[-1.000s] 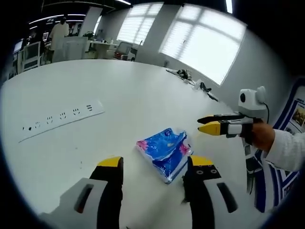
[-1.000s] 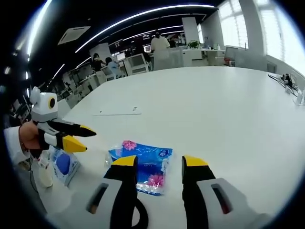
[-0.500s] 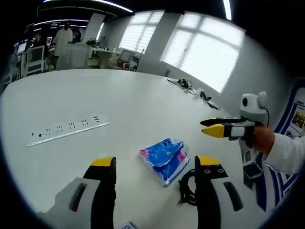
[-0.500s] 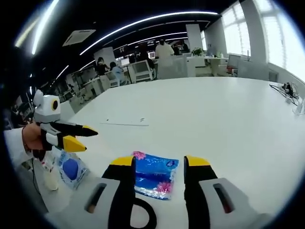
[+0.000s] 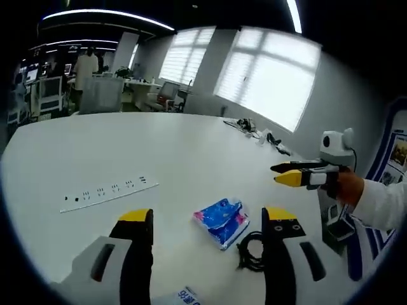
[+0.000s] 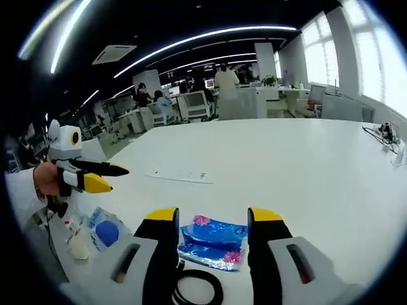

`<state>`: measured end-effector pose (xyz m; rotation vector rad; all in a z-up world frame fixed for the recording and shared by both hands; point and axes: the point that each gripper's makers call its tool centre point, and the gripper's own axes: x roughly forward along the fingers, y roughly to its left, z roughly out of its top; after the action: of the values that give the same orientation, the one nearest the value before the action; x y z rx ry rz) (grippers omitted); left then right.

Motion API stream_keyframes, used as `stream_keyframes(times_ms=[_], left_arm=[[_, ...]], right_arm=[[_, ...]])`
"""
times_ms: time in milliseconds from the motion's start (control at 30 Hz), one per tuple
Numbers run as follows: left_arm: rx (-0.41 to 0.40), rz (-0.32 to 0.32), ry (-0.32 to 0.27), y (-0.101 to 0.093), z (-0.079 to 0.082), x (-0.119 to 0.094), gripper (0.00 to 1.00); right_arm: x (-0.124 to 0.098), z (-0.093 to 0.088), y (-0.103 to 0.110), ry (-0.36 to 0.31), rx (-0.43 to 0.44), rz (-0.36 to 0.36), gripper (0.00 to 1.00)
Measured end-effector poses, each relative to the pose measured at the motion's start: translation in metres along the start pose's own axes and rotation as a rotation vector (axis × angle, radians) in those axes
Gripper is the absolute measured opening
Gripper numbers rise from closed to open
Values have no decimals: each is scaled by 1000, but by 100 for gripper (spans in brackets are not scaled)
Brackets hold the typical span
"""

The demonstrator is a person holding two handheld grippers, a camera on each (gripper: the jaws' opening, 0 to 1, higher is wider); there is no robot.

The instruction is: Arrange the tabletop items into an orderly group along one side of the table until the central work area is clear of visible clutter.

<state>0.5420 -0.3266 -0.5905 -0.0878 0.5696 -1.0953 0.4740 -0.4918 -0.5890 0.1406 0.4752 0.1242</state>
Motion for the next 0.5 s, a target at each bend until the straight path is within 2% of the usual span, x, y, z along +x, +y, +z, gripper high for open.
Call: stream_keyframes(times_ms=[133, 267, 500], left_arm=[[30, 23, -11, 5, 6, -21, 70], [21, 40, -36, 10, 11, -43, 70], [43, 90, -60, 22, 17, -91, 70]], right_arm=[[-6, 10, 17, -19, -5, 24, 43], [-9, 18, 39, -38, -24, 52, 43], [-9, 21, 73, -47, -31, 94, 42]])
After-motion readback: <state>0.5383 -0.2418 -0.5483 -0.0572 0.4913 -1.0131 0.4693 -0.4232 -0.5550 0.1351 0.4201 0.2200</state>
